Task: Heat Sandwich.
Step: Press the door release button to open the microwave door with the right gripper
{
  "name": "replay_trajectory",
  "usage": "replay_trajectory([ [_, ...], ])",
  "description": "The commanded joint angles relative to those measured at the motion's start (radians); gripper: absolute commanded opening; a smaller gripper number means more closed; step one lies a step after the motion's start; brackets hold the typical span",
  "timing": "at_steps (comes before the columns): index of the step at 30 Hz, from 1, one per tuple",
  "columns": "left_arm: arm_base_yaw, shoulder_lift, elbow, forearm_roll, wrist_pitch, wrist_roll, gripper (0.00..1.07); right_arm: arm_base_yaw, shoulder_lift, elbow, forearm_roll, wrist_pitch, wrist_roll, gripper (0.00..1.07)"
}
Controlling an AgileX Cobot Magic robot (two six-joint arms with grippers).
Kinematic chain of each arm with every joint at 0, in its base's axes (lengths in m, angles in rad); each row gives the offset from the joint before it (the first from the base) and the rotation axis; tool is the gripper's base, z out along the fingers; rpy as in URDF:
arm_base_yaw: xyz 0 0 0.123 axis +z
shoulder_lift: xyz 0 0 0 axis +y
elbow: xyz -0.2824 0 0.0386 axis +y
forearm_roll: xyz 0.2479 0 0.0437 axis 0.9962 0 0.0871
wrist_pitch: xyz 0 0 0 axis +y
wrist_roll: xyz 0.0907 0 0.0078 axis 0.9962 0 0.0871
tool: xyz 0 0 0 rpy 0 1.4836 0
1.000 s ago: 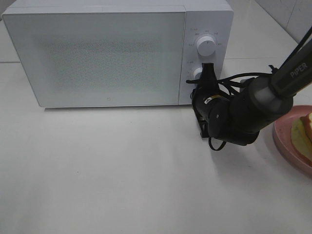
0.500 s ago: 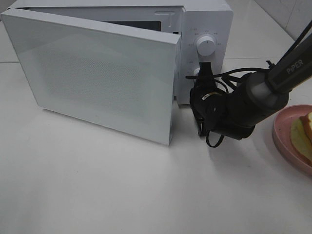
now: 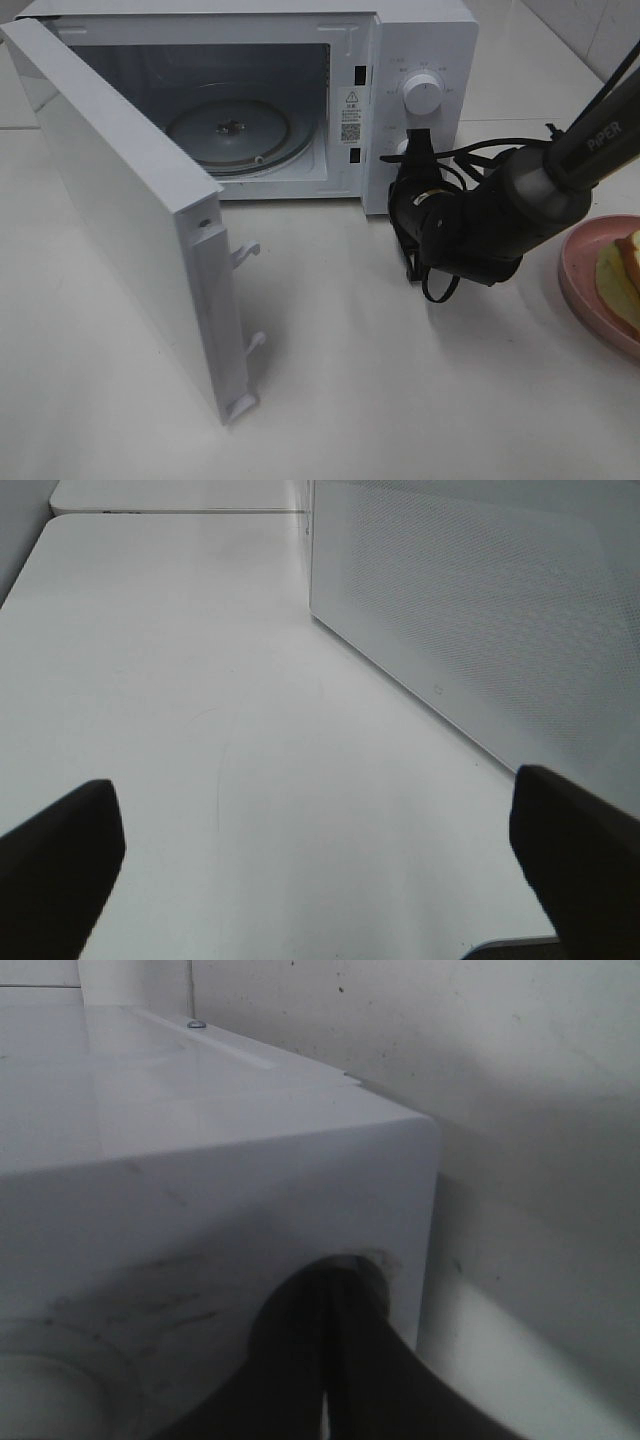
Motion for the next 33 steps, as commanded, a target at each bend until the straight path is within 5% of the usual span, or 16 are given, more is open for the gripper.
replay_trajectory([
  [1, -0.008, -0.026, 0.004, -0.003, -0.01, 0.001, 1.01, -0.05, -0.017, -0.105, -0.103, -0.266, -0.019, 0.01],
  [22, -0.008, -0.026, 0.004, -0.003, -0.01, 0.001, 1.01, -0.035, -0.028, -0.096, -0.099, -0.192, -0.019, 0.01],
  [33, -0.008, -0.026, 0.004, -0.003, -0.01, 0.001, 1.01, -0.001, -0.12, 0.062, -0.099, -0.041, -0.036, 0.01],
])
